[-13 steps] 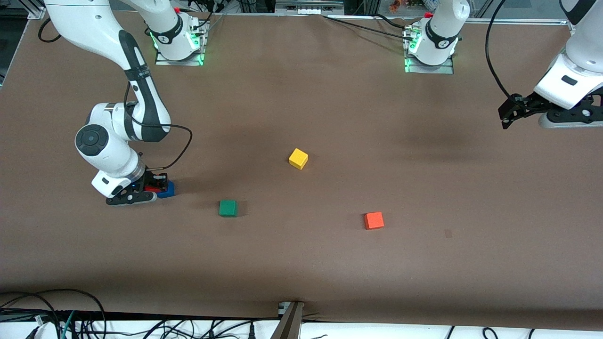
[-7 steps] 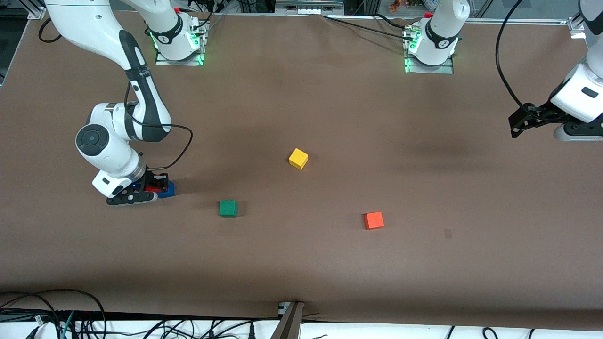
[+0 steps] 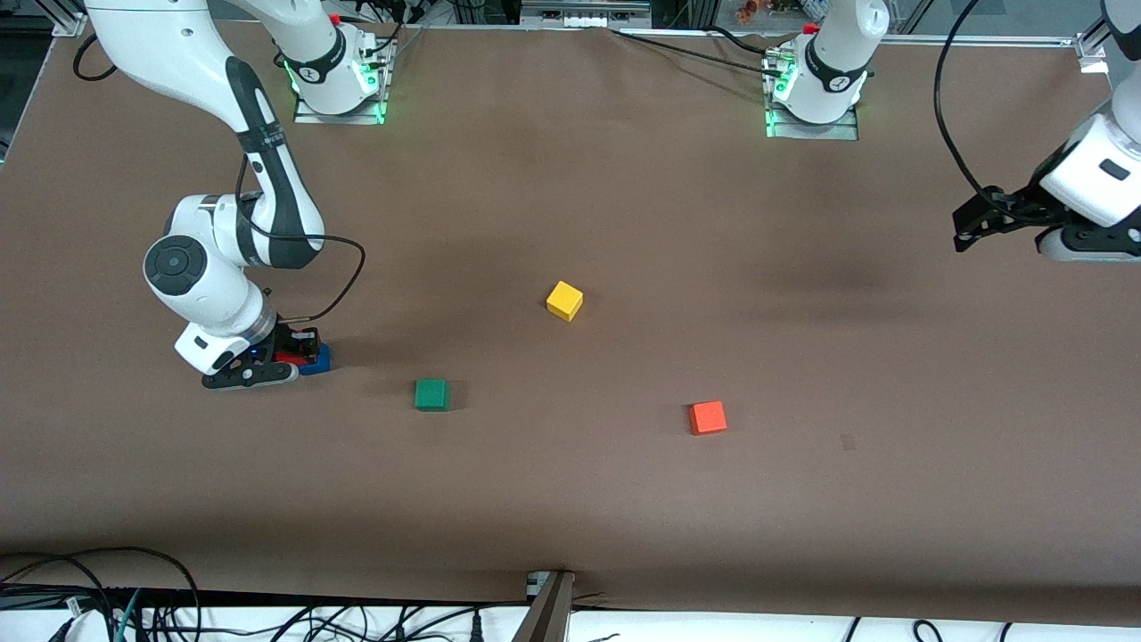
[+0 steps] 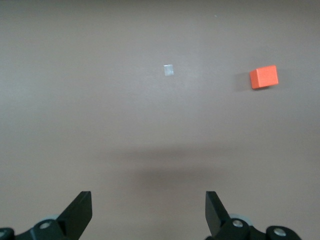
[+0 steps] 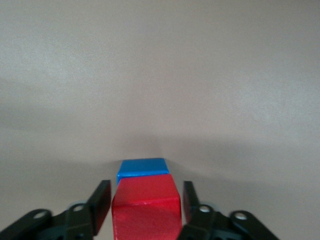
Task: Pass red block to right arm, stack on blue
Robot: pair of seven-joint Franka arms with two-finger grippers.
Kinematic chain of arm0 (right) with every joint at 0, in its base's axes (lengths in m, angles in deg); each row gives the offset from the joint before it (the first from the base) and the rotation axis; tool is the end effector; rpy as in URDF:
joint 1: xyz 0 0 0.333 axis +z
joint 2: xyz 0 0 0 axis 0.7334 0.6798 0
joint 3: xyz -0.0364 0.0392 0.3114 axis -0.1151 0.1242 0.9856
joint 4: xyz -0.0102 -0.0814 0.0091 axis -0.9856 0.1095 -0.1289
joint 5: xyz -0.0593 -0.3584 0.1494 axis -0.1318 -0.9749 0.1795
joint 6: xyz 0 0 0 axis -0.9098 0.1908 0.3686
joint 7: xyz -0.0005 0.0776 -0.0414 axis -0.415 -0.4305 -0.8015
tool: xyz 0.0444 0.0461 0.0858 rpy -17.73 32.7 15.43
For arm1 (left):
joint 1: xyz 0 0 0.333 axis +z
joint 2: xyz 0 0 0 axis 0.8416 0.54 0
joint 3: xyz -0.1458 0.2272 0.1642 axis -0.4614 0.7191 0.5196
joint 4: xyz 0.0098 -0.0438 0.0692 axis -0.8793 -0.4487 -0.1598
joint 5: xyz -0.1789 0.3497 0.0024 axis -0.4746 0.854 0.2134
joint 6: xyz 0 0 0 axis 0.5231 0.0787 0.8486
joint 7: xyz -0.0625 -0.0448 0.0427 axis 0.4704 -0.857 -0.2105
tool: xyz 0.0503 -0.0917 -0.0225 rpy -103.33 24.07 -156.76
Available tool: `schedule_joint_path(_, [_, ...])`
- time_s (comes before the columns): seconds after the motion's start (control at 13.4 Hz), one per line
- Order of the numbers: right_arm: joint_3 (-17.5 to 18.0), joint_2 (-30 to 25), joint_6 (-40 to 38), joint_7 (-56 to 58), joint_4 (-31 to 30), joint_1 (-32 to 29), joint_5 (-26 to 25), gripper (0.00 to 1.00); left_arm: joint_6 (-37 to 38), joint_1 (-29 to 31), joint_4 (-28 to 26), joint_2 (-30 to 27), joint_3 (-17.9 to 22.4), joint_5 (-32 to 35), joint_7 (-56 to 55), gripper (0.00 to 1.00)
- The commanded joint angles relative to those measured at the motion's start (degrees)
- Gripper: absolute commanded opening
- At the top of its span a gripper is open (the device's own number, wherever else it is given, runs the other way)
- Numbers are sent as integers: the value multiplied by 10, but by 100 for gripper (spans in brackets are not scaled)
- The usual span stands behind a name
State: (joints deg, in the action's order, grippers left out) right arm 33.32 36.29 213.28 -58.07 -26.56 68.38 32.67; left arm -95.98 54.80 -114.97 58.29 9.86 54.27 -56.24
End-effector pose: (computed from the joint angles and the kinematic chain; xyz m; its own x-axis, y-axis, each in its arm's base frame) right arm 0.6220 0.0613 0.2522 0.9821 0.1735 0.0734 0.1662 -0.9814 0.0959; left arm 0.5595 -0.0279 0.5910 0.9992 -0.0348 0.0197 -0.0336 -0.9977 -0.0583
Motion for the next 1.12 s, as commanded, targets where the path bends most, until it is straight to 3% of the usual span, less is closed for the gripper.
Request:
schedule_joint_path(0.0, [0, -8, 5, 5, 3, -2, -9, 100, 11, -4, 3, -4, -13, -3, 7, 100])
schedule_joint_path(0.3, [-2, -32, -52, 5, 29, -5, -8, 100, 11, -1, 5, 1, -13, -11, 6, 100])
schedule_joint_path(1.04, [-45, -35, -513, 46, 302, -5, -2, 100, 27, 8, 23, 0, -11, -5, 14, 100])
